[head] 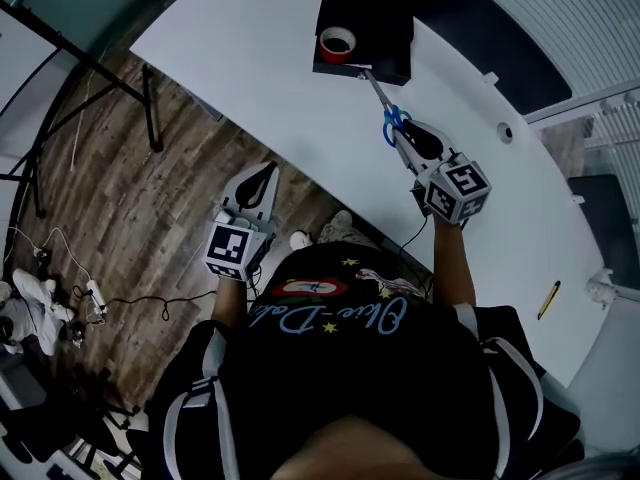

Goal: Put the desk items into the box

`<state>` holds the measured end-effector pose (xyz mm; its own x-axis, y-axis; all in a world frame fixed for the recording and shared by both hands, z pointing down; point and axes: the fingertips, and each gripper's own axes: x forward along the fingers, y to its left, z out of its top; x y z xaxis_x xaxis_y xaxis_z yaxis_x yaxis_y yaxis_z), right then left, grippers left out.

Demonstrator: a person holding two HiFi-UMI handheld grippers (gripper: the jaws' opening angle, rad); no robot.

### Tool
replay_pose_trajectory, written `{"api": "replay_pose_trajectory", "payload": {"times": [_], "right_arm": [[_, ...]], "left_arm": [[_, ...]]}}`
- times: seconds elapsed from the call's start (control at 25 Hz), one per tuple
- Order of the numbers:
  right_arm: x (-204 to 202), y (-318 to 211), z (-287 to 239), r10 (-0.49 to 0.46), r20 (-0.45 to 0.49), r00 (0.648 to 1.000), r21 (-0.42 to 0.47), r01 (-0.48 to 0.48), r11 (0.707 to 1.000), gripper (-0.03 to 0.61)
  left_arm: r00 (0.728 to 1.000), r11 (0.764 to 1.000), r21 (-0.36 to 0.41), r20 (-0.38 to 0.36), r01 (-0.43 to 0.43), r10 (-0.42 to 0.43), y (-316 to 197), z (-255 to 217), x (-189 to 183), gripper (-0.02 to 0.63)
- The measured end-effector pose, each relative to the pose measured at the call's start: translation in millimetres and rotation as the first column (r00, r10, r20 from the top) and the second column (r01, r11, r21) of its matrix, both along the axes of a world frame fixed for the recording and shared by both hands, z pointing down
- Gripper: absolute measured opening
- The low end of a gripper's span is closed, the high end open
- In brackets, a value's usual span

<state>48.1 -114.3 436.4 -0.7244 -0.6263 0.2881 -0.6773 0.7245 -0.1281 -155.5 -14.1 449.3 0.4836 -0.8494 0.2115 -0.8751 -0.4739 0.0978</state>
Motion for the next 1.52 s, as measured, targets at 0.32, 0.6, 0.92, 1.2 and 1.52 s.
{"api": "replay_pose_trajectory", "payload": {"times": [0.32, 0.6, 0.92, 1.2, 1.52], "right_arm": [[8, -13, -5, -0.013, 0.011, 1.000, 0.014, 0.013, 1.000, 0.087], [33, -30, -6, 0.012, 0.048, 0.999, 0.013, -0.013, 1.000, 0.087], [60, -51, 2, 0.038, 0.113, 0.993, 0.000, -0.038, 0.999, 0.087], [68, -59, 11, 0.031, 0.133, 0.991, -0.013, -0.030, 0.999, 0.087], [84, -61, 18, 0.077, 0.035, 0.996, 0.000, -0.077, 0.997, 0.087]], "left_arm": [[0.998, 0.999, 0.031, -0.053, -0.036, 0.038, -37, -21, 26, -0.003], [0.998, 0.998, -0.006, -0.027, -0.059, 0.059, -59, -16, 47, -0.003], [0.988, 0.991, -0.006, 0.075, -0.133, 0.133, -83, -18, 86, -0.003], [0.985, 0.991, -0.028, 0.108, -0.133, 0.135, -89, -15, 95, -0.003], [0.970, 0.975, -0.060, 0.098, -0.216, 0.221, -107, -3, 110, -0.003]]}}
